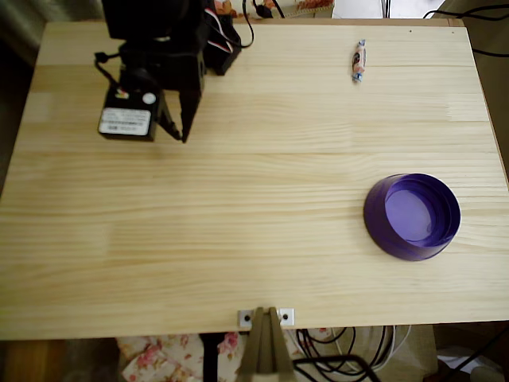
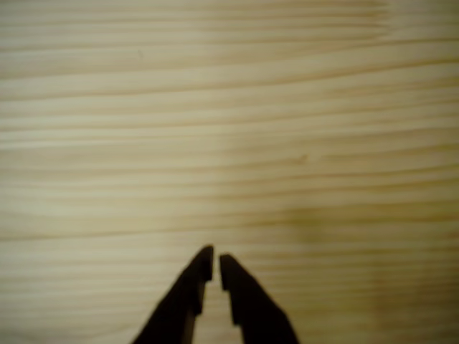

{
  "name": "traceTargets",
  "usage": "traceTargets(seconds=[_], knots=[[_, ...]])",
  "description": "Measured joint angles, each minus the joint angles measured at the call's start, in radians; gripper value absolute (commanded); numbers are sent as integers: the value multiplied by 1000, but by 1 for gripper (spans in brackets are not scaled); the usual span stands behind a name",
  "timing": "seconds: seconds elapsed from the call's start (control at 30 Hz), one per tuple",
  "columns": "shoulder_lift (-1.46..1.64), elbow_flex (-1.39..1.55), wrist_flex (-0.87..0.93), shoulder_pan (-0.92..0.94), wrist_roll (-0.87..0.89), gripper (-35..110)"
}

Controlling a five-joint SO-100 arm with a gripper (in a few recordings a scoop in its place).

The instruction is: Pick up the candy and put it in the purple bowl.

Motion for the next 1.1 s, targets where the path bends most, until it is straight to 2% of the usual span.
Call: traceTargets(seconds=[0.93,1.1], knots=[[0,0,0,29,8,0],[0,0,-26,11,58,0]])
